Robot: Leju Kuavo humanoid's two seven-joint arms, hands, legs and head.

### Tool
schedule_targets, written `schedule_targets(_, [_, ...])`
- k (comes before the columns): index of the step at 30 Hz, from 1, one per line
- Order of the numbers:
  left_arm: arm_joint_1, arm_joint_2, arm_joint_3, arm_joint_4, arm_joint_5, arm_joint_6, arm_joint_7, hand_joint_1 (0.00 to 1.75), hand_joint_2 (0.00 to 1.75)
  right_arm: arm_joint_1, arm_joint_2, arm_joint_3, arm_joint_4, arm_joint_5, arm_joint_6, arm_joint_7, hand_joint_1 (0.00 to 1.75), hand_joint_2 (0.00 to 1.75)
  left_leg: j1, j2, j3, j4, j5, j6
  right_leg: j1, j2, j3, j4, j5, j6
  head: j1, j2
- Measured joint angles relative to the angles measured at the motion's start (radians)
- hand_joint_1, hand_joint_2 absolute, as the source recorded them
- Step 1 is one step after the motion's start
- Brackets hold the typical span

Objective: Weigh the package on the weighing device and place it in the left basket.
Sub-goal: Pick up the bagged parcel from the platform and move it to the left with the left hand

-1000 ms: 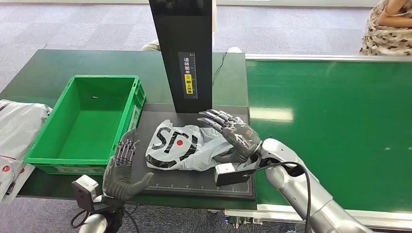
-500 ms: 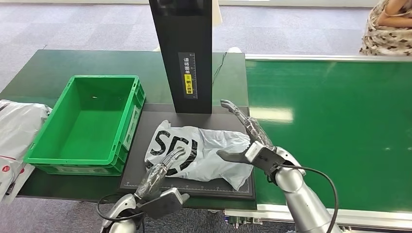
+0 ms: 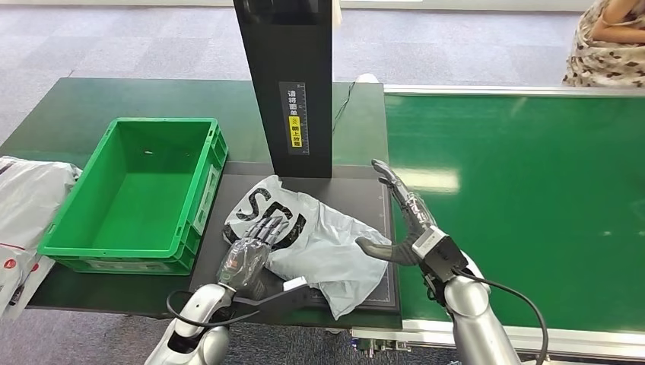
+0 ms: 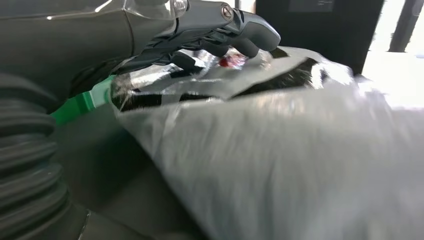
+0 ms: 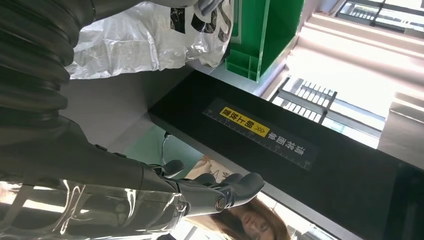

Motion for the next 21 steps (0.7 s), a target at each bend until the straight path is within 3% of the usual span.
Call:
schedule_targets(2, [-0.015,-0.006,0.009,0.010,-0.012,-0.002,0.018,0.03,1.75,0.011,0.006,-0.012,-0.008,0.000,0.000,0.000,0.00,1.75,0.000,0.000,0.000,0.000,0.000,0.000,0.000,0.000,0.000,0.000,0.000,0.000,0.000,0.000])
schedule_targets(3, [-0.021,-0.008,0.015,0.014,-0.013,-0.005,0.022,0.12,1.75,0.016,0.008,-0.018,-0.011,0.001,0.000,0.000,0.00,1.75,0.000,0.000,0.000,0.000,0.000,0.000,0.000,0.000,0.000,0.000,0.000,0.000,0.000,0.000])
schedule_targets(6, [-0.034,-0.014,0.024,0.024,-0.014,-0.022,0.023,1.38,1.75,0.028,0.014,-0.034,-0.021,0.006,0.002,0.000,0.00,1.75,0.000,0.000,0.000,0.000,0.000,0.000,0.000,0.000,0.000,0.000,0.000,0.000,0.000,0.000])
schedule_targets(7, [-0.036,-0.015,0.025,0.027,-0.014,-0.028,0.021,1.72,1.75,0.031,0.015,-0.040,-0.023,0.009,0.003,0.001,0.00,1.75,0.000,0.000,0.000,0.000,0.000,0.000,0.000,0.000,0.000,0.000,0.000,0.000,0.000,0.000])
schedule_targets(21, [-0.055,-0.016,0.026,0.052,0.059,-0.070,-0.056,1.75,1.75,0.068,0.020,-0.093,-0.043,0.016,0.003,-0.001,0.00,1.75,0.000,0.000,0.000,0.000,0.000,0.000,0.000,0.000,0.001,0.000,0.000,0.000,0.000,0.000])
